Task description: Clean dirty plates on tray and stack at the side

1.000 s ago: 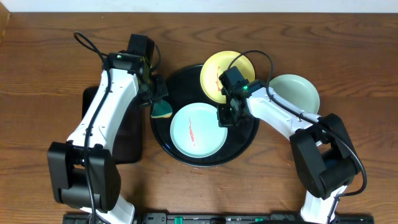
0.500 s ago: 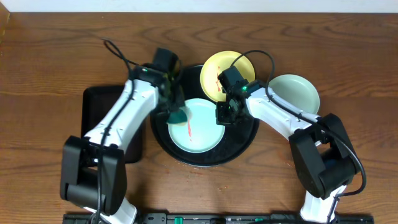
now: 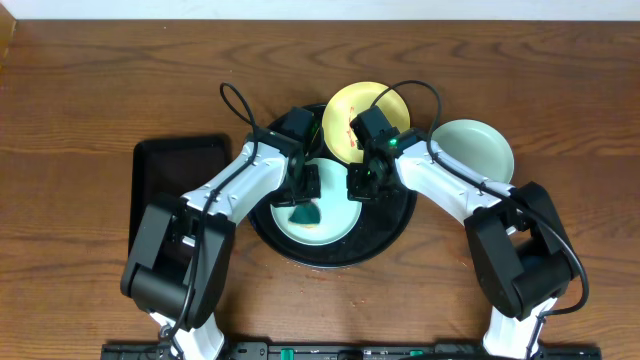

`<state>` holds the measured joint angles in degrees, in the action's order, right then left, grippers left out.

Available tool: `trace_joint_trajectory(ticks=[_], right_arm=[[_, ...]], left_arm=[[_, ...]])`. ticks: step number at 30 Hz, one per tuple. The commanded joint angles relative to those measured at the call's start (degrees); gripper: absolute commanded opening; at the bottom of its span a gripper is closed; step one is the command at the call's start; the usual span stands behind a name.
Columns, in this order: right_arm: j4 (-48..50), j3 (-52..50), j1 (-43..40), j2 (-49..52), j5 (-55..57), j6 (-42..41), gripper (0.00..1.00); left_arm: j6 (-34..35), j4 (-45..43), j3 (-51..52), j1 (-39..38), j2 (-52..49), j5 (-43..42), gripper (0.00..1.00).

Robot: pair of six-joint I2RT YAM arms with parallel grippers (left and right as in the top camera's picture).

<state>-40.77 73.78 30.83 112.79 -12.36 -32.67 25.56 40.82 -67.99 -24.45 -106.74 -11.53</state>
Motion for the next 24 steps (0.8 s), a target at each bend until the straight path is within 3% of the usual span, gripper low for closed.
trace_joint_trajectory(ticks=[1, 8, 11, 15, 19, 24], right_arm=[[0.28, 0.42, 0.24, 0.83, 1.14, -1.09, 0.01], [0.26, 0.42, 0.24, 0.83, 1.16, -0.94, 0.01], [0.2, 0.42, 0.24, 0.83, 1.14, -0.92, 0.01], [0.09, 0.42, 0.24, 0.83, 1.14, -0.63, 0.01], [0.11, 0.42, 0.24, 0.83, 1.14, -0.66, 0.01], [0.11, 0.42, 0.24, 0.83, 1.14, -0.66, 0.01]], left_arm=[[0.17, -0.26, 0.26, -0.76, -0.44, -9.03, 0.07], [-1.44, -7.17, 0.26, -0.63, -0.44, -8.35, 0.07], [-0.68, -9.75, 0.26, -0.42, -0.44, -1.49, 0.07], [5.66, -7.72, 0.26, -0.22, -0.44, 8.24, 0.07], [10.84, -3.1, 0.26, -0.11, -0.44, 7.54, 0.07], [10.49, 3.37, 0.26, -0.13, -0.44, -0.09, 0.07]])
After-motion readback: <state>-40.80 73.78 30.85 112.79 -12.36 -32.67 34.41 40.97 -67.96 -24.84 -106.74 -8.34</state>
